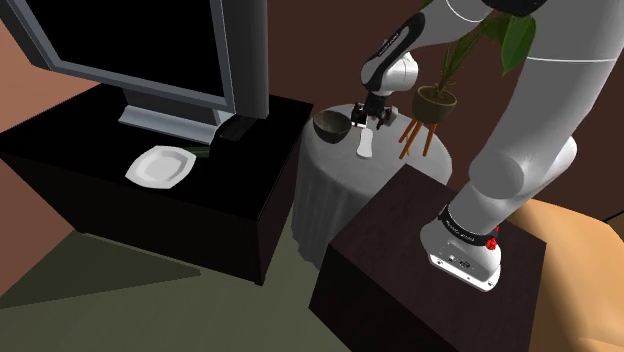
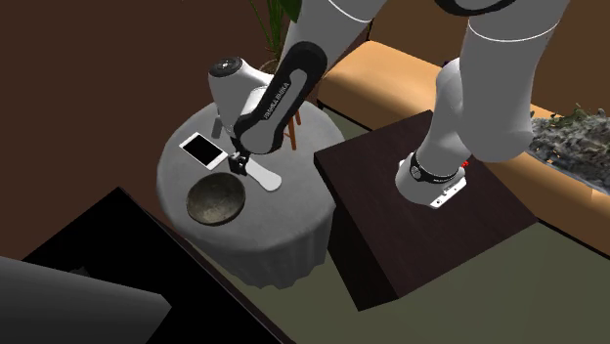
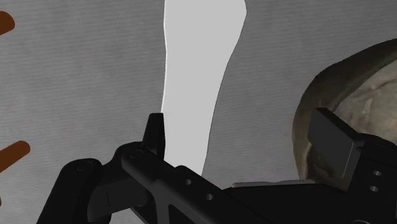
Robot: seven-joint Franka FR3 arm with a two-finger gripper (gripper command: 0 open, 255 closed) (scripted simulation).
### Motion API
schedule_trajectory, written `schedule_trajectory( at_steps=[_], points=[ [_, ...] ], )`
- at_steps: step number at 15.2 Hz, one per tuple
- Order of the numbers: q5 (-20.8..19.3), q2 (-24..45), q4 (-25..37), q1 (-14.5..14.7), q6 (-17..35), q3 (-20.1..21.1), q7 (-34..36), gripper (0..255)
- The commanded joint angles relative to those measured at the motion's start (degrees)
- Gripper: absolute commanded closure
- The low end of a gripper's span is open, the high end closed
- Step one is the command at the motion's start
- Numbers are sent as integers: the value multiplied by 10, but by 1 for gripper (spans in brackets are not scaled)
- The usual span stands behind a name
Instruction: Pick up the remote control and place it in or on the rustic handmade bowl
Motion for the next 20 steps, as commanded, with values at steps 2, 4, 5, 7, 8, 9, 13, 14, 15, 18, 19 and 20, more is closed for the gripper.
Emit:
schedule_trajectory(
  at_steps=[2, 4, 5, 7, 8, 9, 13, 14, 15, 18, 19, 20],
  points=[
    [25, 56, 28, -19, 20, 1, -2, 0],
    [41, 95, 51, -34, 32, 4, -5, 0],
    [41, 97, 52, -35, 32, 4, -5, 0],
    [46, 112, 56, -38, 43, 9, -9, 0],
    [49, 119, 58, -40, 49, 11, -11, 0],
    [51, 127, 60, -42, 54, 14, -12, 0],
    [59, 154, 68, -48, 73, 22, -18, 0],
    [59, 154, 68, -48, 73, 22, -18, 0],
    [59, 154, 68, -48, 73, 22, -18, 0],
    [59, 154, 68, -48, 73, 22, -18, 0],
    [59, 154, 68, -48, 73, 22, -18, 0],
    [59, 154, 68, -48, 73, 22, -18, 0]
  ],
)
